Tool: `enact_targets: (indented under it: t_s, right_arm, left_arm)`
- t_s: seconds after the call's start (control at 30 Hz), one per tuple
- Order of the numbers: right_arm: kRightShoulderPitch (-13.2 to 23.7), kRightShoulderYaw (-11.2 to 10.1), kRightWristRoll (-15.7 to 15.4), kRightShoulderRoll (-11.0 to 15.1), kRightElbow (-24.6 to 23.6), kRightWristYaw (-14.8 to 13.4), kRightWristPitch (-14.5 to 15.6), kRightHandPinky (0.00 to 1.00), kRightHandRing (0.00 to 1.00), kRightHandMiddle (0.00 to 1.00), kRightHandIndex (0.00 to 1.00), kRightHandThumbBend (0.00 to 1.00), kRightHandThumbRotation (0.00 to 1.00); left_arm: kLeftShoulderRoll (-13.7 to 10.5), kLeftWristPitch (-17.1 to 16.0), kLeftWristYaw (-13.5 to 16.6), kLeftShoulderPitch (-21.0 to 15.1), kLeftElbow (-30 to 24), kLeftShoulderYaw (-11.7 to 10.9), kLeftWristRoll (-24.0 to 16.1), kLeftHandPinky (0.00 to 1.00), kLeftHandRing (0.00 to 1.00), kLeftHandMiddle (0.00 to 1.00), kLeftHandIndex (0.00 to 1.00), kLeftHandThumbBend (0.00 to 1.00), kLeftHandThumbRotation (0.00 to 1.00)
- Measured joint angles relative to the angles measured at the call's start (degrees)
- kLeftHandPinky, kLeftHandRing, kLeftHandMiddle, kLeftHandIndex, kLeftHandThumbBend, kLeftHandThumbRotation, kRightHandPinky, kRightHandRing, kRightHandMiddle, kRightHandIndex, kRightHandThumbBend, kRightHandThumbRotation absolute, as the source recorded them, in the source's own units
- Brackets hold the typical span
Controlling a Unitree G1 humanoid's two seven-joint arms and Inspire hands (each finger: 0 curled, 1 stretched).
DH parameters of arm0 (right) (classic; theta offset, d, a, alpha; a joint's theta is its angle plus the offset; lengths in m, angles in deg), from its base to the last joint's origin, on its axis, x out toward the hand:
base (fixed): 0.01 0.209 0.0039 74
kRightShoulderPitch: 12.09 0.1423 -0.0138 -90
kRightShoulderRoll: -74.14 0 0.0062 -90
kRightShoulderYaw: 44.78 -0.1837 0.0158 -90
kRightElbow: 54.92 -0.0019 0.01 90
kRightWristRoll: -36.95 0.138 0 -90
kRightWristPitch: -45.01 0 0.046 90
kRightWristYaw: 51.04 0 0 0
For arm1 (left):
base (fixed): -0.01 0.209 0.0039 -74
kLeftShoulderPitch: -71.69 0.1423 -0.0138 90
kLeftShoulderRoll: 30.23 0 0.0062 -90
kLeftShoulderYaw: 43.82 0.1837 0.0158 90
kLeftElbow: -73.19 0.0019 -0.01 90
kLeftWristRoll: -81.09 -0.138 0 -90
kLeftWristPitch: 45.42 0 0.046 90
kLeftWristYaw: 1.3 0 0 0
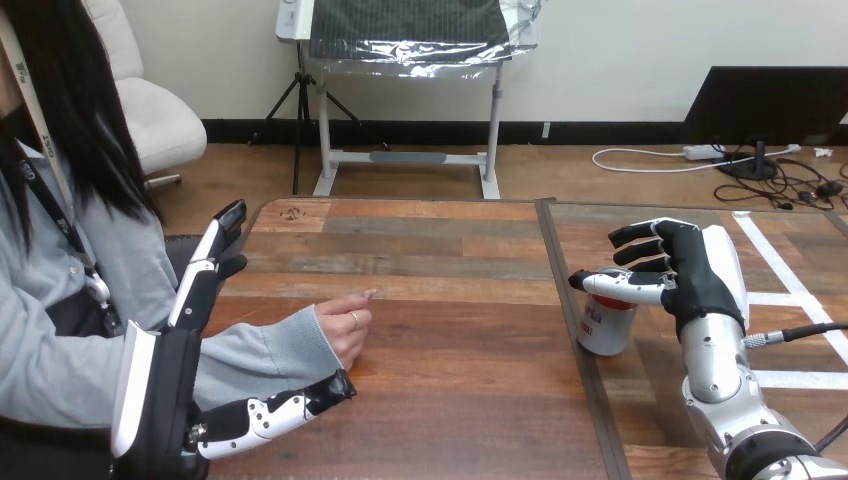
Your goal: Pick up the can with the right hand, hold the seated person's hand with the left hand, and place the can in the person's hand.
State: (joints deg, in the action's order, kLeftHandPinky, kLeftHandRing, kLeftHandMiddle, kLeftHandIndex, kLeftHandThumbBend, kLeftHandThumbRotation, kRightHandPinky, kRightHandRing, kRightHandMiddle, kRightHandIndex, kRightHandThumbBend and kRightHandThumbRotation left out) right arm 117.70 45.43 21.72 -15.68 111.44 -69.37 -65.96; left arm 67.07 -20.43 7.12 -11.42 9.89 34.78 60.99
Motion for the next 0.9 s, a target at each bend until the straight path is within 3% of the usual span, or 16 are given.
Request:
enact_targets:
  t_s: [0.9]
  right_arm:
    - [-0.06, -0.6, 2.06, -0.07, 0.0, 1.47, -0.01, 0.57, 0.64, 0.66, 0.69, 0.93, 0.0]
  left_arm:
    - [-0.18, -1.74, 0.39, 0.0, 0.04, 1.28, 0.55, 0.85, 0.93, 0.94, 0.92, 1.0, 0.44]
